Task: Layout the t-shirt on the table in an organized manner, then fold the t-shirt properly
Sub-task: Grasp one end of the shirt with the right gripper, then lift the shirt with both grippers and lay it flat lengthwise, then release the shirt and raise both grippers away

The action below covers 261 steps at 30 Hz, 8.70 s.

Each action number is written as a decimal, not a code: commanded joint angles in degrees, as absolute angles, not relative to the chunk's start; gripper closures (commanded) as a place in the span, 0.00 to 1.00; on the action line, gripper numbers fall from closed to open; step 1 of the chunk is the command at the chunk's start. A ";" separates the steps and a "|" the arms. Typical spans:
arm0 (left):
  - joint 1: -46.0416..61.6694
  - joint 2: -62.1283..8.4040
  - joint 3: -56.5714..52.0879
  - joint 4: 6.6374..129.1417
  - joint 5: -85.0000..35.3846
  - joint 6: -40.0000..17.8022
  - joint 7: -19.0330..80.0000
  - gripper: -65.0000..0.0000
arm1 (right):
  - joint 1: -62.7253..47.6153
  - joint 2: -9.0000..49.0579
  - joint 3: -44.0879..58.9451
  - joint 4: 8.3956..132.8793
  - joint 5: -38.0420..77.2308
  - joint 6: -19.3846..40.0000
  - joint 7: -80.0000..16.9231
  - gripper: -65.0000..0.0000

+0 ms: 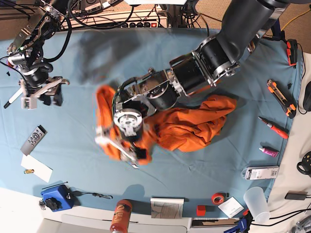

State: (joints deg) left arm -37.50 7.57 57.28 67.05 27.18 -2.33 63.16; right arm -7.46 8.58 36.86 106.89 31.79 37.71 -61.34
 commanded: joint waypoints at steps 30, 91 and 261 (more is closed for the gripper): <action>-34.48 -15.46 8.82 85.78 -2.92 -5.72 71.05 0.41 | -11.66 9.34 19.68 107.94 29.52 39.20 -64.14 0.46; -7.51 -15.75 8.82 99.20 -20.60 -16.16 72.88 0.41 | 15.57 17.98 30.87 92.25 24.08 29.98 -57.84 1.00; 4.78 -27.31 -31.68 121.01 -16.80 -13.17 59.09 0.46 | 12.43 7.29 35.68 74.52 24.58 32.21 -54.08 0.66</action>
